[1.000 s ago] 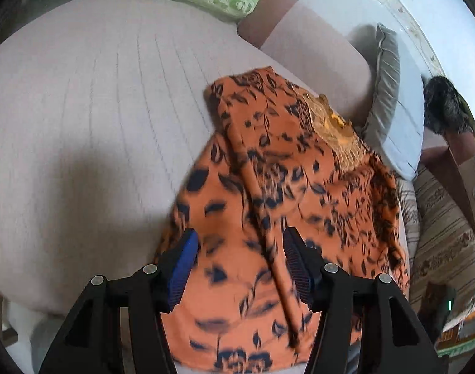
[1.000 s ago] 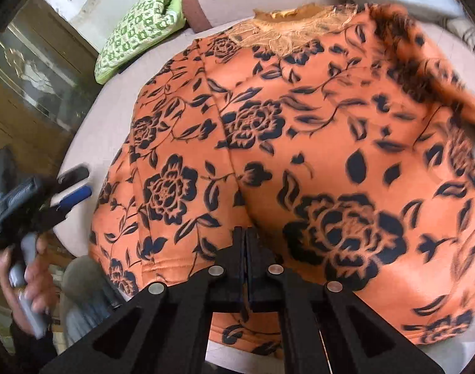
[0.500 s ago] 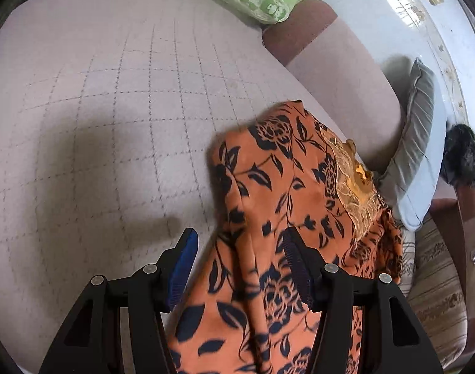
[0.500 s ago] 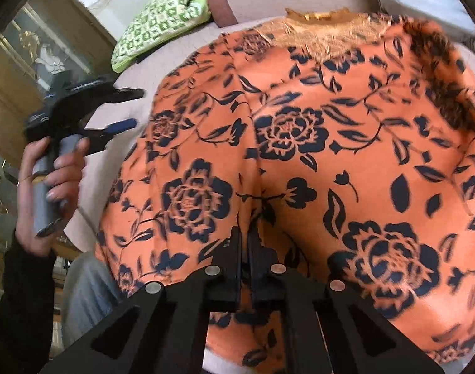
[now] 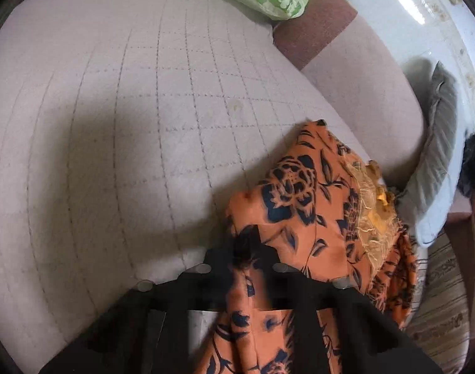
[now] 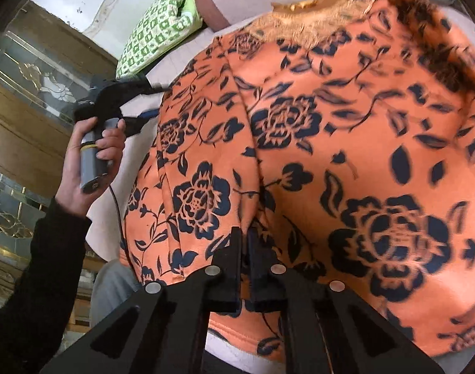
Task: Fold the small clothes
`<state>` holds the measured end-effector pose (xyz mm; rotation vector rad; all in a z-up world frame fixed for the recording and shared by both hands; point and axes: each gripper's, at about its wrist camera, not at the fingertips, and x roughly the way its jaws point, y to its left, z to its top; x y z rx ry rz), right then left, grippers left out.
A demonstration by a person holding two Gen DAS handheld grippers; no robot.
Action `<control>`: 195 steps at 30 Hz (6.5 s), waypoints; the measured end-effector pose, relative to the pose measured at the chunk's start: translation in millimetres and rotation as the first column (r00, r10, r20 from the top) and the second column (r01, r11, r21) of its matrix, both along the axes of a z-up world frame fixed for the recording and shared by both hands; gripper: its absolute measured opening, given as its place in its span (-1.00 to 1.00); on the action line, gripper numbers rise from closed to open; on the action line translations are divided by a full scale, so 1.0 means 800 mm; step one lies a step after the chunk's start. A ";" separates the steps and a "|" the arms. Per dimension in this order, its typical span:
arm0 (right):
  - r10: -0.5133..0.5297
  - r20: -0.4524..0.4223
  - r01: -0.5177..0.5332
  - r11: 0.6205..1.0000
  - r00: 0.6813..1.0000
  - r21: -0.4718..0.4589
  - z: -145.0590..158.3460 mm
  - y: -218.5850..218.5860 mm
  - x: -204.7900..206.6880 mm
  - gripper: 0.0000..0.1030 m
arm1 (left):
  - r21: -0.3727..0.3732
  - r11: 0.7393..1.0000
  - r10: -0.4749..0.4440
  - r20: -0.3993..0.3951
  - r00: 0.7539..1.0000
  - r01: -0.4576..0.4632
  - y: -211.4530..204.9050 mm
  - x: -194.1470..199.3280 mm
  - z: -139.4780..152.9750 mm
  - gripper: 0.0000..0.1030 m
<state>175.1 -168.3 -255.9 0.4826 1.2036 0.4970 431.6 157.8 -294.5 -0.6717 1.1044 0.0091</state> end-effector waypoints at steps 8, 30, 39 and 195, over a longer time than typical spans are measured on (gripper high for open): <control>0.003 -0.047 -0.005 0.999 0.999 -0.043 -0.014 -0.018 0.001 -0.93 | 0.163 0.984 -0.071 -0.011 0.997 0.072 -0.036 -0.008 0.006 -0.64; -0.515 0.065 0.519 0.841 0.854 -0.153 0.026 -0.351 -0.059 0.37 | 0.186 0.862 -0.497 0.133 0.858 0.471 -0.312 -0.291 0.109 0.12; -0.731 0.011 0.708 0.657 0.682 -0.258 -0.043 -0.461 -0.052 0.24 | 0.172 0.851 -0.516 0.093 0.852 0.496 -0.326 -0.290 0.093 0.12; -0.408 -0.141 0.348 0.880 0.902 -0.323 -0.036 -0.234 -0.097 -0.82 | 0.230 0.956 -0.172 -0.070 0.983 0.183 -0.048 -0.321 0.042 -0.53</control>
